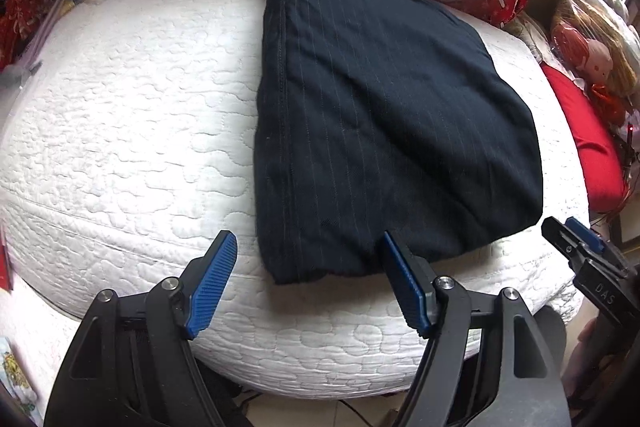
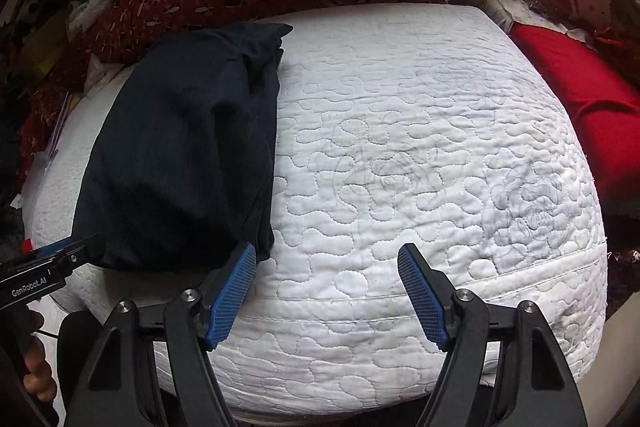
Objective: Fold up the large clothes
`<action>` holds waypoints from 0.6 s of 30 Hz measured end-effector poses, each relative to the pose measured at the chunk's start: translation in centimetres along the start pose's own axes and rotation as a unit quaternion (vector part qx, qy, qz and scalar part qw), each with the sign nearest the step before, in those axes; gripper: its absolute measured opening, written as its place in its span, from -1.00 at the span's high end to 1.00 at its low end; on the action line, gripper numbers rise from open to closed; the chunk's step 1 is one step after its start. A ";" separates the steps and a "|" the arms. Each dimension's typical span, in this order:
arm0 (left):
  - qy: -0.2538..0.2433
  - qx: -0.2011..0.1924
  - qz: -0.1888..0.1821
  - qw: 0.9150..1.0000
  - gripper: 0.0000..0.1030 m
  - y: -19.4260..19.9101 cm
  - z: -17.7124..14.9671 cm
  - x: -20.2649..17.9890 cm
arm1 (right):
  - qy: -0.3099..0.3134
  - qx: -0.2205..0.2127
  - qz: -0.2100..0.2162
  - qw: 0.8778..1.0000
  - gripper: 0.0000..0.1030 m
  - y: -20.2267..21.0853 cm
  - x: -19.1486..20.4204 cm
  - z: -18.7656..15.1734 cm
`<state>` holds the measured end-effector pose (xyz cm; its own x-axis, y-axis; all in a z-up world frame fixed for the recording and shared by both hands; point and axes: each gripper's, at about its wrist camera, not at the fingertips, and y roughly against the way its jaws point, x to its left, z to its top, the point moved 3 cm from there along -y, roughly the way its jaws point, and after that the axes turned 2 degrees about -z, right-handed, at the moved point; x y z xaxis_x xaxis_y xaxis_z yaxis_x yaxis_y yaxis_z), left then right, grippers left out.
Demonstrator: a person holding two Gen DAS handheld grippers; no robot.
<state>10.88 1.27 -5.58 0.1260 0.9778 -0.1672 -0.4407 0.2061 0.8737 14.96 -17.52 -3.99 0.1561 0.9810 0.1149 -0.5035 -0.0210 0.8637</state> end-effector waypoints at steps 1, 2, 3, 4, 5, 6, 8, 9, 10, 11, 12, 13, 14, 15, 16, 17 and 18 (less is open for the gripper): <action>-0.003 -0.004 0.003 1.000 -0.43 0.3 -0.2 0.0 | 0.002 -0.002 -0.001 1.000 -0.51 0.2 0.2 0.1; -0.006 -0.008 0.006 1.000 -0.43 0.5 -0.4 0.1 | 0.005 -0.004 -0.003 1.000 -0.55 0.6 0.4 -0.1; -0.009 -0.013 0.009 1.000 -0.43 0.9 -0.6 0.2 | 0.008 -0.006 -0.005 1.000 -0.59 1.1 0.7 -0.4; -0.010 -0.017 0.010 1.000 -0.43 1.1 -0.8 0.3 | 0.012 -0.009 -0.009 1.000 -0.59 1.4 1.0 -0.5; -0.011 -0.020 0.009 1.000 -0.43 1.3 -1.0 0.4 | 0.015 -0.011 -0.014 1.000 -0.59 1.7 1.2 -0.7; -0.010 -0.027 0.009 1.000 -0.43 1.6 -1.4 0.7 | 0.019 -0.013 -0.019 1.000 -0.59 1.9 1.4 -0.8; -0.006 -0.037 0.013 0.999 -0.43 2.1 -2.3 1.2 | 0.025 -0.014 -0.029 0.999 -0.60 2.2 1.8 -0.9; -0.005 -0.039 0.013 0.999 -0.43 2.1 -2.5 1.3 | 0.031 -0.018 -0.034 0.999 -0.61 2.4 2.0 -1.0; -0.003 -0.040 0.014 0.999 -0.43 2.1 -2.8 1.5 | 0.035 -0.021 -0.036 0.999 -0.69 2.5 2.2 -1.0; -0.002 -0.042 0.017 0.999 -0.43 2.1 -3.0 1.6 | 0.041 -0.021 -0.038 0.998 -0.73 2.5 2.5 -1.1; -0.002 -0.043 0.021 0.999 -0.43 2.1 -3.2 1.8 | 0.046 -0.016 -0.039 0.998 -0.78 2.3 2.7 -1.1; -0.004 -0.043 0.027 0.999 -0.43 2.0 -3.3 1.8 | 0.054 -0.010 -0.039 0.998 -0.78 2.2 3.0 -1.2; -0.004 -0.043 0.032 0.999 -0.43 2.1 -3.7 1.9 | 0.059 -0.009 -0.045 0.997 -0.78 2.1 3.1 -1.3; -0.007 -0.040 0.037 0.998 -0.43 1.9 -3.7 1.9 | 0.064 -0.012 -0.054 0.996 -0.78 2.2 3.3 -1.4; -0.007 -0.038 0.040 0.998 -0.43 1.8 -3.7 1.9 | 0.070 -0.019 -0.062 0.995 -0.79 2.3 3.6 -1.4; -0.008 -0.035 0.043 0.998 -0.43 1.7 -3.7 1.8 | 0.074 -0.023 -0.066 0.995 -0.79 2.4 3.7 -1.5; -0.008 -0.035 0.045 0.998 -0.43 1.6 -3.5 1.7 | 0.076 -0.024 -0.067 0.995 -0.81 2.5 3.7 -1.4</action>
<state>7.22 3.44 -6.06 0.0973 0.9919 -0.0819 -0.5115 0.1205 0.8508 13.13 -13.66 -2.12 0.0955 0.9923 -0.0786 -0.5274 0.1174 0.8415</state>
